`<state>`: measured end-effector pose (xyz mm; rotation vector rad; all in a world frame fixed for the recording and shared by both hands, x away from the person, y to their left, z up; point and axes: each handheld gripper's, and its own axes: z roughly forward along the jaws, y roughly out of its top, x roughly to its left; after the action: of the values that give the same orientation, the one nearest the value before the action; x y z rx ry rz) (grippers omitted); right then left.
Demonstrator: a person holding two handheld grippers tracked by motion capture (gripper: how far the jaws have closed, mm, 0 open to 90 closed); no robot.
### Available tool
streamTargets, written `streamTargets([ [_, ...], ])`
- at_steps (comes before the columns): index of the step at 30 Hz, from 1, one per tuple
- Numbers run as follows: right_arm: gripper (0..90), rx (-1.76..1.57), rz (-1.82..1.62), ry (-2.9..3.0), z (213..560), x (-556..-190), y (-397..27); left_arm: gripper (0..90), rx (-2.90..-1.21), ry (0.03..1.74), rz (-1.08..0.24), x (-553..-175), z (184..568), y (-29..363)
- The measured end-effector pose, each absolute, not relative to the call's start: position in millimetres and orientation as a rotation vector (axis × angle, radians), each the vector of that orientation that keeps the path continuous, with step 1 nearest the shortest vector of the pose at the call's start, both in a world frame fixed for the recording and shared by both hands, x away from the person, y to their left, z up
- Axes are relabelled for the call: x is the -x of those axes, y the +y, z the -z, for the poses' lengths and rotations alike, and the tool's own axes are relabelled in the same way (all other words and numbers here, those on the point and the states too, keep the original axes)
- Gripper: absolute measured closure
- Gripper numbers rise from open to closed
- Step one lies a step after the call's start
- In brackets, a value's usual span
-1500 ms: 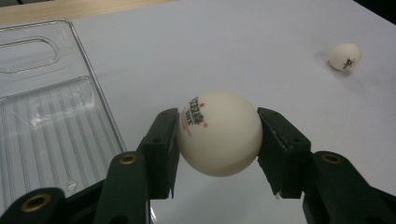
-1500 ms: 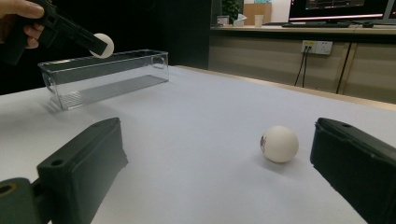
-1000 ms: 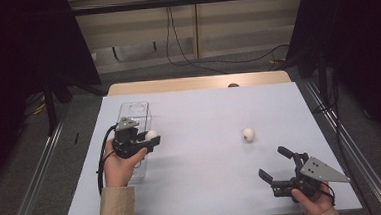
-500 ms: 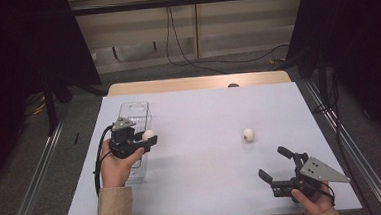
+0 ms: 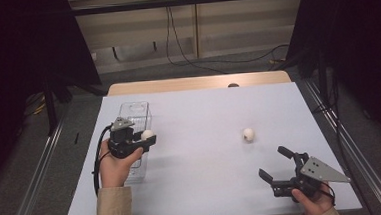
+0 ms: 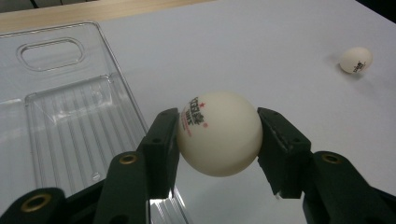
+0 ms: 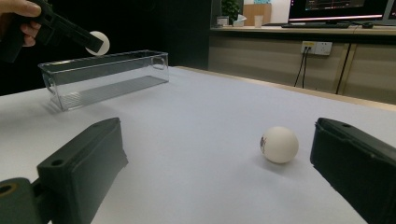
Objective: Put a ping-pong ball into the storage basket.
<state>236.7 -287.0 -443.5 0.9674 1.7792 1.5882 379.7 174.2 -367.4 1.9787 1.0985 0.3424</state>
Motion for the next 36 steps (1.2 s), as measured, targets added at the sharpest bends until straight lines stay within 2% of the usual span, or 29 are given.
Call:
streamTargets([
  [36, 2.2, -0.963, -1.593, 1.776, 443, -237, -287, 51.1, -1.957, 1.129, -0.375, -379, 364, 190],
])
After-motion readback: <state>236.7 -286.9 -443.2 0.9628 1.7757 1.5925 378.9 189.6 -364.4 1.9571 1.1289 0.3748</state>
